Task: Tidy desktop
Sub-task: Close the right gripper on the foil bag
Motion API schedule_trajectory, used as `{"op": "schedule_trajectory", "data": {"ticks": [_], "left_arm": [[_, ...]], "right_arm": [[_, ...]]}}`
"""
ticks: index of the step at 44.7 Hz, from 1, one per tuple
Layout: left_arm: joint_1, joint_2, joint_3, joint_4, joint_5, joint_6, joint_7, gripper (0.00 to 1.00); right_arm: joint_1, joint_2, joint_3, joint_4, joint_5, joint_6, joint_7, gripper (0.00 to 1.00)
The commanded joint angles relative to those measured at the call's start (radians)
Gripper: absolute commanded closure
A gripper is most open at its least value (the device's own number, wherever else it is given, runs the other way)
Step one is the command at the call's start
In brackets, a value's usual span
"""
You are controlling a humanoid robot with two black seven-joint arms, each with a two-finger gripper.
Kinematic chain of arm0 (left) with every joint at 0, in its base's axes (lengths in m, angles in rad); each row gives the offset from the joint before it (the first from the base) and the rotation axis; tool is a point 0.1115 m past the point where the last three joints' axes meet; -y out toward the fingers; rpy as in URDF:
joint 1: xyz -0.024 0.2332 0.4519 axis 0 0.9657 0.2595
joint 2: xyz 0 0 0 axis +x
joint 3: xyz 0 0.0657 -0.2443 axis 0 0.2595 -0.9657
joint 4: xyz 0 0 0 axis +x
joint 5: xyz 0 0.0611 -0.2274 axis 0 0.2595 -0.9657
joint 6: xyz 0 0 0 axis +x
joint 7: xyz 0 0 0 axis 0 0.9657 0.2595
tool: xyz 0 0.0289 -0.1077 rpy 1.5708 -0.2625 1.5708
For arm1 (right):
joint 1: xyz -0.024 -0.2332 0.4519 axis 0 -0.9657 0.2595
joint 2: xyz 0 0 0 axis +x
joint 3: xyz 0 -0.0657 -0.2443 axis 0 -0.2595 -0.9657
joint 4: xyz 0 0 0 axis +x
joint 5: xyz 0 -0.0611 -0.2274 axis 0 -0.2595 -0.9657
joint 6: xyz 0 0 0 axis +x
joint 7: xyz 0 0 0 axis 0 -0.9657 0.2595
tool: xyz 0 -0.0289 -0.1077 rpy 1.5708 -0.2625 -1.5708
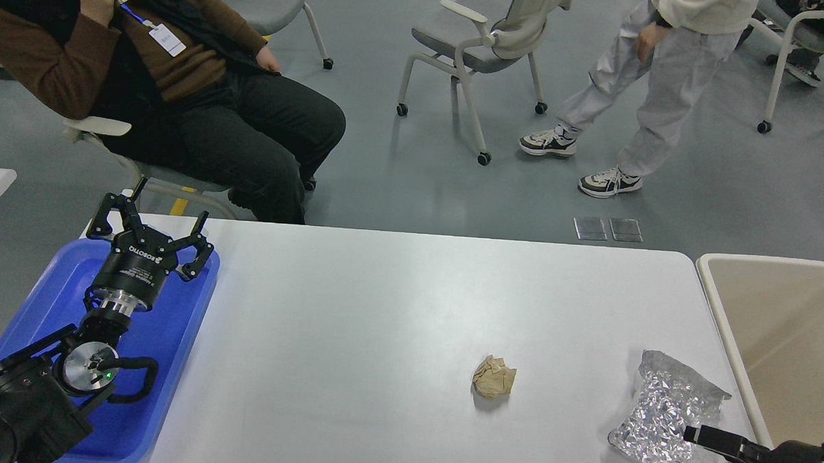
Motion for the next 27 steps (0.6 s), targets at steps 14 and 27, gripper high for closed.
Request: {"op": "schedule_trajectory", "data": {"ticks": [14, 27], "left_arm": [[0.0, 0.0, 0.0, 0.0, 0.0, 0.0, 0.0, 0.02], [0.0, 0.0, 0.0, 0.0, 0.0, 0.0, 0.0, 0.02]], "right_arm": [[-0.005, 0.07, -0.002, -0.1, 0.0, -0.004, 0.004, 0.27], [0.011, 0.085, -0.074, -0.142, -0.002, -0.047, 0.01, 0.98]]}}
